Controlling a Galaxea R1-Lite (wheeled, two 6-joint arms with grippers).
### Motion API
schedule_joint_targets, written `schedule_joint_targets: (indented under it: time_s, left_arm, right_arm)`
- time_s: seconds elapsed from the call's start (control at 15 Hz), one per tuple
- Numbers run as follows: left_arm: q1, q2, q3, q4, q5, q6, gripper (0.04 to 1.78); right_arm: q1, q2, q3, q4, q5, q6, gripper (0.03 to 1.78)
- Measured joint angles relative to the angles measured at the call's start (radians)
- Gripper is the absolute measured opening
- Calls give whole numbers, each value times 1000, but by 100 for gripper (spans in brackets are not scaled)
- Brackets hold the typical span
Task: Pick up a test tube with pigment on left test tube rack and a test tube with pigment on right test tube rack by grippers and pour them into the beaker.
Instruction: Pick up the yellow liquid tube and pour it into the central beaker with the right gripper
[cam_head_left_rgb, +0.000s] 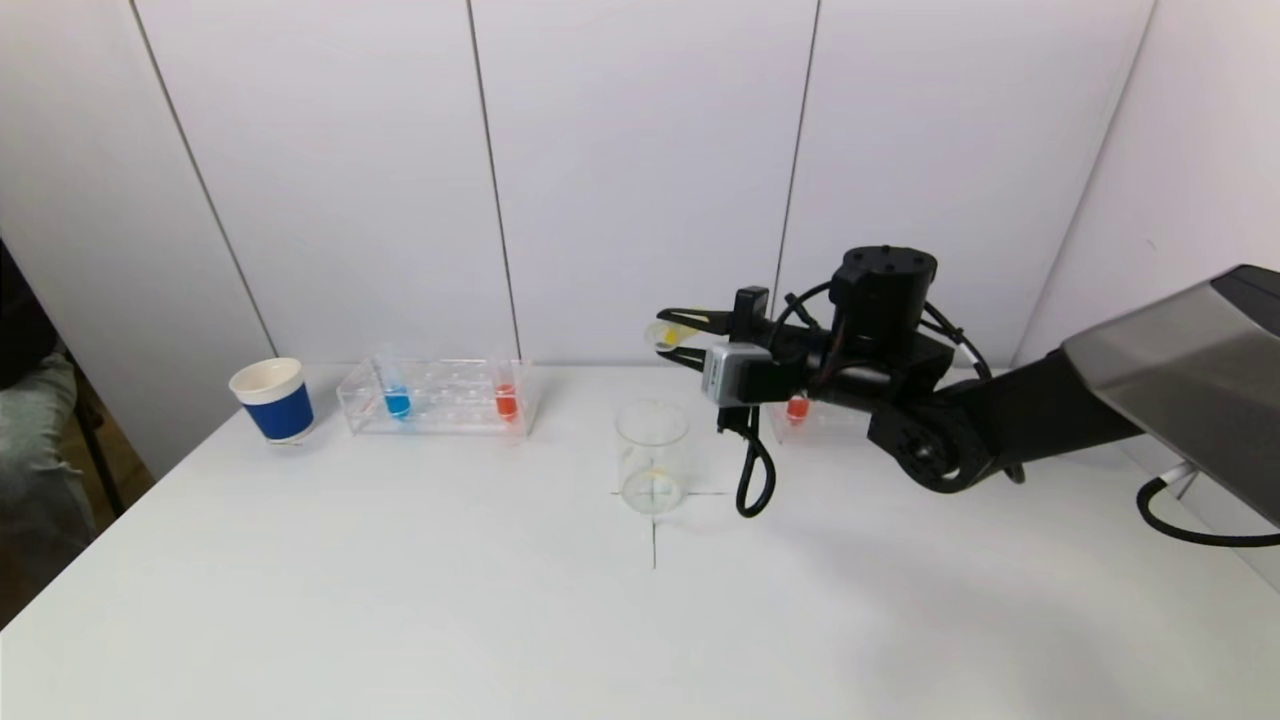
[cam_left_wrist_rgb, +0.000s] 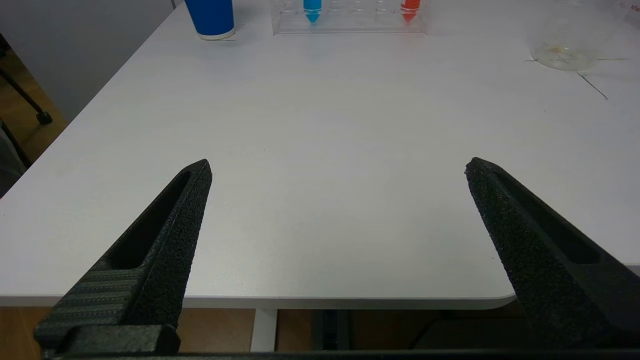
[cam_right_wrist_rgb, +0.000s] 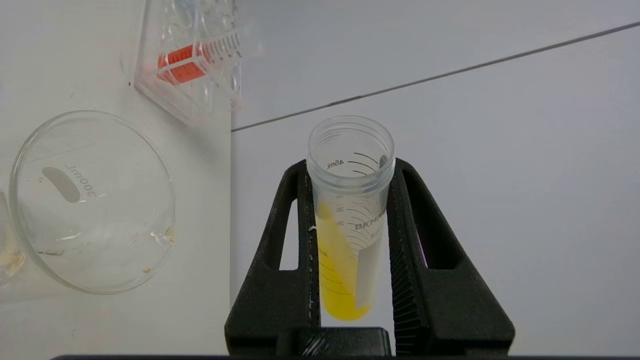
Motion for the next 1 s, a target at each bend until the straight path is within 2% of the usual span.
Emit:
schedule_joint_targets:
  time_s: [0.2, 0.87, 1.0]
  left_arm:
    - [0, 0, 0, 0, 0, 0, 177]
    - [0, 0, 0, 0, 0, 0, 177]
    - [0, 0, 0, 0, 0, 0, 177]
  right_arm:
    - [-3, 19, -5, -5, 11, -21, 46]
    - [-18, 77, -31, -24, 42, -155, 46]
    - [-18, 84, -32, -29, 42, -163, 46]
